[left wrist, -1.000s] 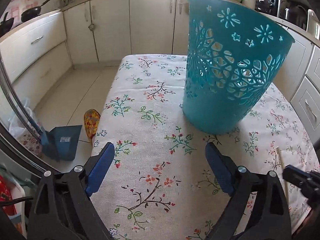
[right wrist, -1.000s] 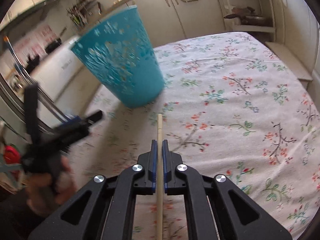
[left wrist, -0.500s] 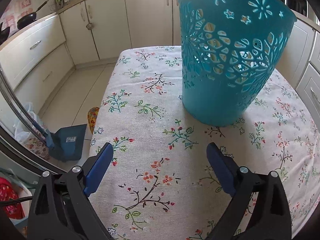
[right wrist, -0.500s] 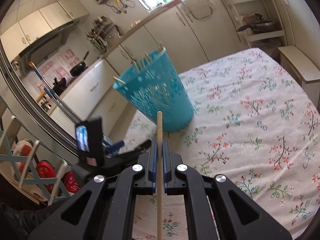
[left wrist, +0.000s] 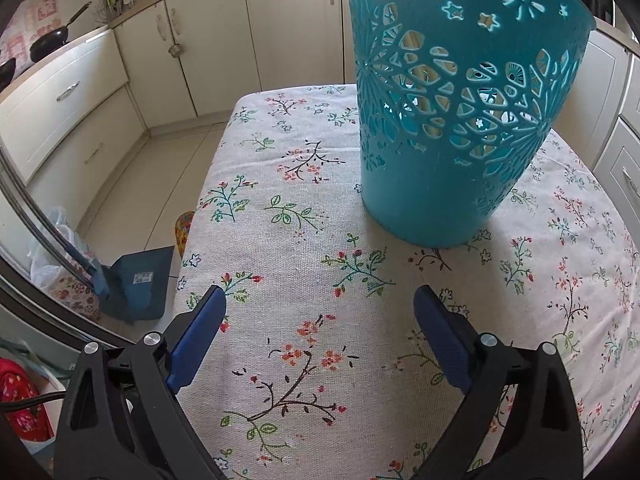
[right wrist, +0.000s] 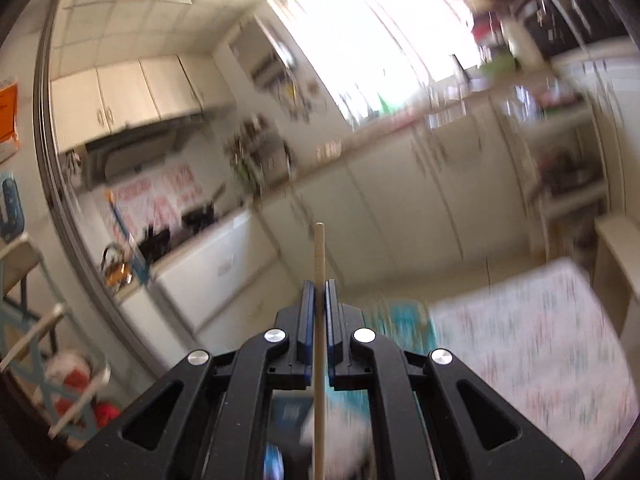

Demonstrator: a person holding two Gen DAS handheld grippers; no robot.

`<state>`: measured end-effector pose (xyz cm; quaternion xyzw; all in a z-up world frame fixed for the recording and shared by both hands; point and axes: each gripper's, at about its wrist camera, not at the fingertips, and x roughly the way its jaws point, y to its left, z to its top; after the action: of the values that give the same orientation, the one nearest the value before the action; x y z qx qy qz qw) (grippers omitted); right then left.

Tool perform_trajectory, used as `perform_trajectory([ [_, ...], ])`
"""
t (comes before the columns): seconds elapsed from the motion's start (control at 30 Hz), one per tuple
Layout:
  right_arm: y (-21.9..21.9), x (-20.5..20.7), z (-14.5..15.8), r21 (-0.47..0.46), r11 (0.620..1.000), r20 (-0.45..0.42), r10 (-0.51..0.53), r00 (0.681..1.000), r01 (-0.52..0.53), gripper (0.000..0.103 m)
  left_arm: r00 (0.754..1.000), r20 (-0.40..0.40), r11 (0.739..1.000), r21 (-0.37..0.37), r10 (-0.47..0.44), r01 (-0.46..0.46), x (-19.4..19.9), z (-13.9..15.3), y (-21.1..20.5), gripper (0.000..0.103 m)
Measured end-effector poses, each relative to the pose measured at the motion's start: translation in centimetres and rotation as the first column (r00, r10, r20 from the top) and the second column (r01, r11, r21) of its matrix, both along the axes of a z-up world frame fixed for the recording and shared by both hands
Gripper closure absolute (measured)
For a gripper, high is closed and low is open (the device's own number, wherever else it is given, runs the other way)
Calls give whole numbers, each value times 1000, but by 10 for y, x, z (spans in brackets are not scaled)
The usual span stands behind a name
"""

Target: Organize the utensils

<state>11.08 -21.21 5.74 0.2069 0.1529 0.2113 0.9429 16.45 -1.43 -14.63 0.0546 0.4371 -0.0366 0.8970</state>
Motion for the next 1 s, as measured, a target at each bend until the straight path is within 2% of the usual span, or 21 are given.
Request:
perform_trajectory([
  [0.07,11,18,15,-16,997,68,-73,995,75,97,1000,-4,1000,-3,2,-2,1,0,0,12],
  [0.13,23,38,18,-52,987,111,-145,983,152,97,1000,-10,1000,-7,4,-4,2,-1,2,10],
  [0.27,42,67,-4,-137,954,140,-248,959,266,97,1000,-18,1000,-14,8,-8,4,-3,4,9],
  [0.37,50,83,-35,-211,938,98,-260,961,275,97,1000,-16,1000,-17,14,-15,5,-2,5,8],
  [0.5,51,72,-67,-283,938,9,-205,979,199,95,1000,-10,999,-48,6,-7,5,1,11,8],
  [0.63,45,33,-74,-308,941,-48,-159,986,136,79,999,-31,997,-62,37,-39,-1,10,23,8],
  [0.7,33,5,-72,-297,947,-99,-156,983,121,62,998,-32,996,-66,50,-52,-10,24,28,8],
  [0.73,29,-3,-72,-292,948,-117,-164,979,124,46,998,-23,996,-64,57,-58,-16,33,30,8],
  [0.77,22,-21,-69,-295,945,-156,-191,969,139,36,998,-3,996,-63,61,-61,-24,44,31,8],
  [0.83,16,-40,-61,-297,943,-181,-211,961,151,29,996,54,996,-43,77,-75,-45,74,32,8],
  [0.93,10,-82,-39,-320,929,-194,-253,948,183,10,989,113,996,-25,92,-89,-76,116,33,8],
  [1.0,9,-103,-25,-332,923,-193,-270,943,196,9,983,160,996,-13,90,-89,-97,143,32,8],
])
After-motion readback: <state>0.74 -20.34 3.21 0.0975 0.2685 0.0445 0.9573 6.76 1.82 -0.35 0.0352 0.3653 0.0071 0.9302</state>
